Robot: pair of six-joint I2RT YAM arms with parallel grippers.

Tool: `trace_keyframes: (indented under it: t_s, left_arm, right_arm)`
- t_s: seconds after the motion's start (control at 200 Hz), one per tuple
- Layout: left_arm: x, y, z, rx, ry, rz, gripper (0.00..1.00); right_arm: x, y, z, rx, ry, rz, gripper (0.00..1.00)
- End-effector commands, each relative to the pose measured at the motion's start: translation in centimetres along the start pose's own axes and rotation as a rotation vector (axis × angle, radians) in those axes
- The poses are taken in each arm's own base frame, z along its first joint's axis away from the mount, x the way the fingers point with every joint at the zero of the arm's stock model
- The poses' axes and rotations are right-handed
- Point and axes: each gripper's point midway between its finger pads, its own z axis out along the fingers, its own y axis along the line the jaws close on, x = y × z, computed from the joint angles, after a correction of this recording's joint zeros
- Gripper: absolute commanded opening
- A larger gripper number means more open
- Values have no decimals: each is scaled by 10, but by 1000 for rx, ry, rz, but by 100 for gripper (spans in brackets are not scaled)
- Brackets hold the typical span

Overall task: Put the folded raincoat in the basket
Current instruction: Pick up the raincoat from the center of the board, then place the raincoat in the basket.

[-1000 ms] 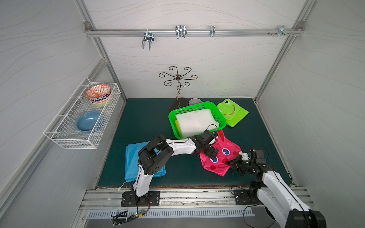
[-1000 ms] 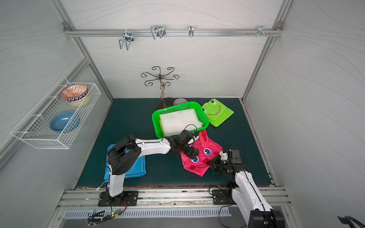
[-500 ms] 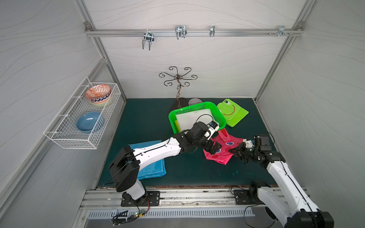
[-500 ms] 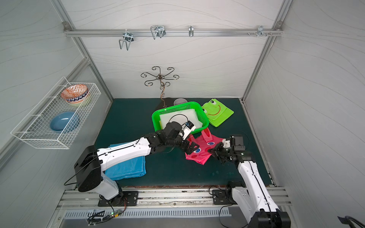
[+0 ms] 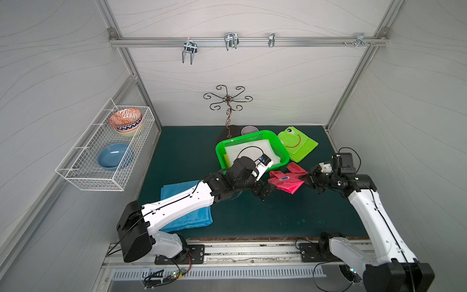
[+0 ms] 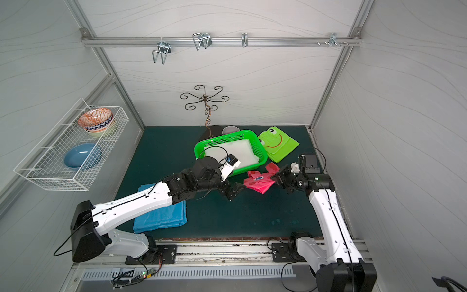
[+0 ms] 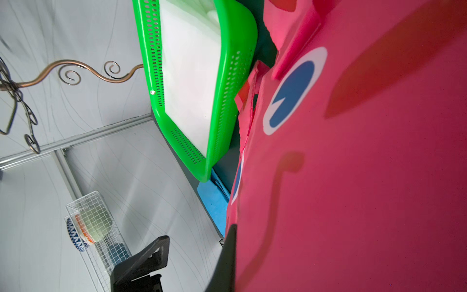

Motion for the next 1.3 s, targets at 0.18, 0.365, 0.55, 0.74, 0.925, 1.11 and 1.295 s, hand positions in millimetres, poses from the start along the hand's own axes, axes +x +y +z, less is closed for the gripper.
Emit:
trace_keyframes:
  t_s: [0.18,0.365,0.55,0.74,0.925,1.11,1.295]
  left_arm:
    - [35,114,-50,-255,82,-708,99]
    - [59,147,-75,-383,139,-745,100]
    - [91,168,-81,-486,221,-799,99]
    - [121,194,-83,-654,246,-882,99]
    - [129,213,-71,-732,176,-979,99]
    - [130,211,-61,-702,197,-1015,95]
    - [132,207,-74,-704,180,-986,95]
  right_arm:
    - [-27,62,-26,-77,-107,-59,0]
    - [-37,106,-40,-170,-162,-101,0]
    - [-43,151,-41,-251,-186,-142,0]
    - [-28,211,-27,-344,-145,-230,0]
    - [-1,268,0,-439,-103,-337,0]
    - [18,309,35,-545,-91,-436,0]
    - [23,331,71,-616,-61,-489,0]
